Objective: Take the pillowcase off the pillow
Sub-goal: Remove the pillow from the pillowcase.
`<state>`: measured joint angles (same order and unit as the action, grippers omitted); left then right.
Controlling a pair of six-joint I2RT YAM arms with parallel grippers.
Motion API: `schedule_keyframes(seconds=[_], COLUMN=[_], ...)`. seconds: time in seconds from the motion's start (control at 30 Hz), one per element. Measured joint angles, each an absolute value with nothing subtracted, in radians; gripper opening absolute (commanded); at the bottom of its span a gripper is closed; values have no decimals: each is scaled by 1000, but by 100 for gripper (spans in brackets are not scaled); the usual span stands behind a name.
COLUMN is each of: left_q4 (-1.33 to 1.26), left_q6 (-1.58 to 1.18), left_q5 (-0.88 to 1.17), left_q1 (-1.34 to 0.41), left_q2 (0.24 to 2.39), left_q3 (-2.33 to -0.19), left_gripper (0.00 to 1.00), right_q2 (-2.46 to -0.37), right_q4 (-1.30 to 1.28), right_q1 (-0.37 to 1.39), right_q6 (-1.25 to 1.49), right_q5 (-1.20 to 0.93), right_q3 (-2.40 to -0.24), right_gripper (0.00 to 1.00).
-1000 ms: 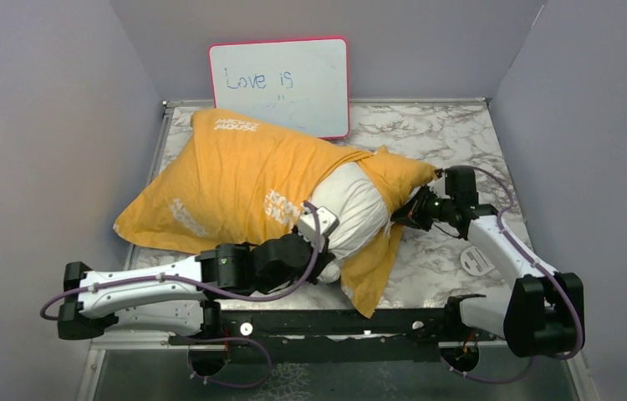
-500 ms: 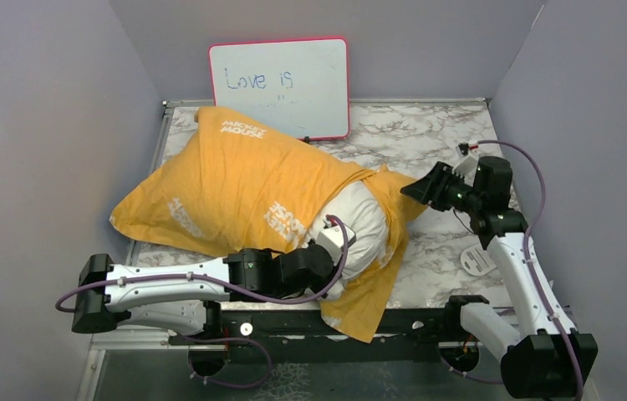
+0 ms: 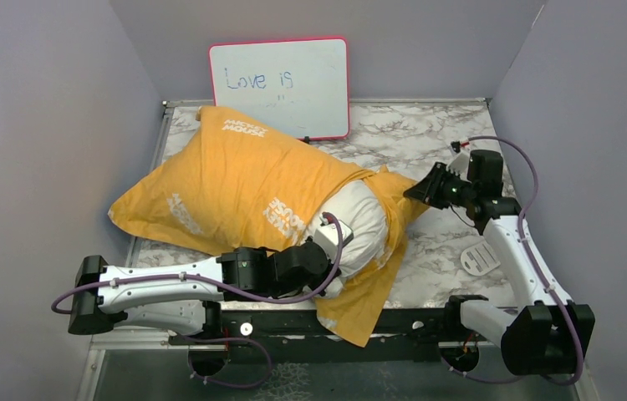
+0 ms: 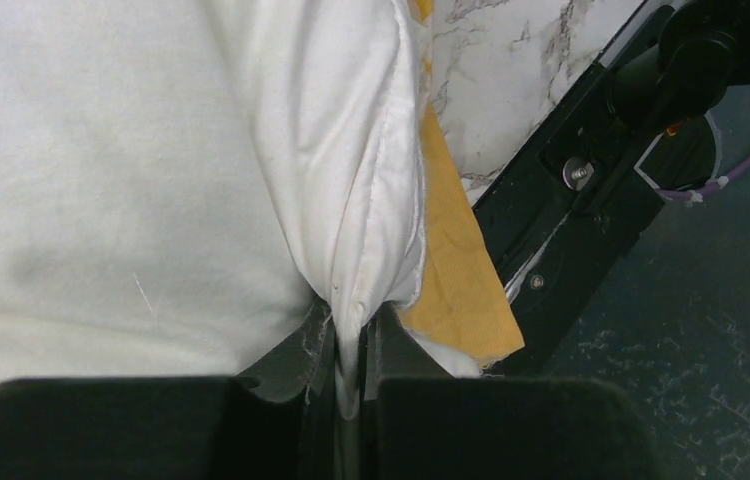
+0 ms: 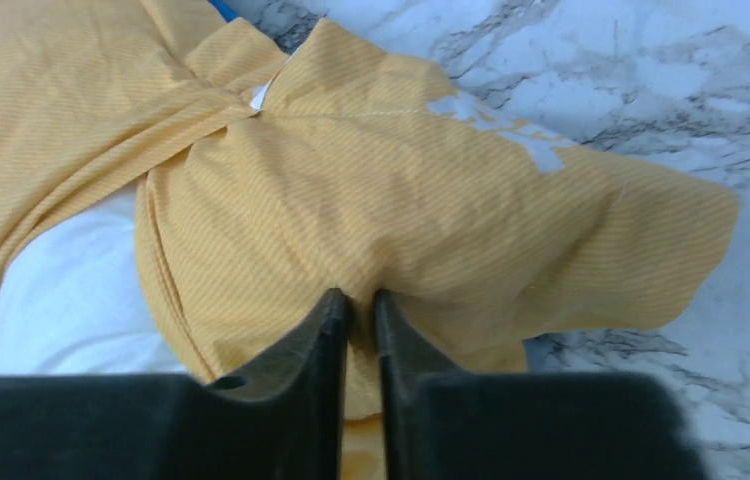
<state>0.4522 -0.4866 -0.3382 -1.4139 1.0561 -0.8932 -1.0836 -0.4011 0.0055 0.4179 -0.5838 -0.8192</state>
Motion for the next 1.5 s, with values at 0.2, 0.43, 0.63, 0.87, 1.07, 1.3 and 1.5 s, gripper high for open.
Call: schedule_keyframes(seconds=[0.2,0.43,0.63,0.87,1.07,1.3,1.5], left_q4=[463,519,583,616,569,479,450], left_q6=[-493,-550,-600,-607,-589,-553,-523], left_q5=[-340,-332,-326,-327,-327,-329,-329], left_q1=[-1414,-1414,-1413,-1414,-1415,-1415,-1415], left_q2=[1048,905,726,763,881,934,966], left_q3=[-893,-848,-796,-797,-819,-819,-828], left_gripper=[0,0,0,0,0,0,0], right_q2=[-1125,-1291,-1475,-1488,-1241,-969,-996], right_q4=[-415,-404,-405,-393,-408,-431,-473], right_q1=[12,20,33,23,10,78,151], right_q6=[459,518,545,526,503,515,500], right_q5=[-364,-204,-318,-422,-451,-516,-527], right_q3=[-900,-974,-996,-990,-908,-753,-714], right_gripper=[1,1,3,54,61,60,50])
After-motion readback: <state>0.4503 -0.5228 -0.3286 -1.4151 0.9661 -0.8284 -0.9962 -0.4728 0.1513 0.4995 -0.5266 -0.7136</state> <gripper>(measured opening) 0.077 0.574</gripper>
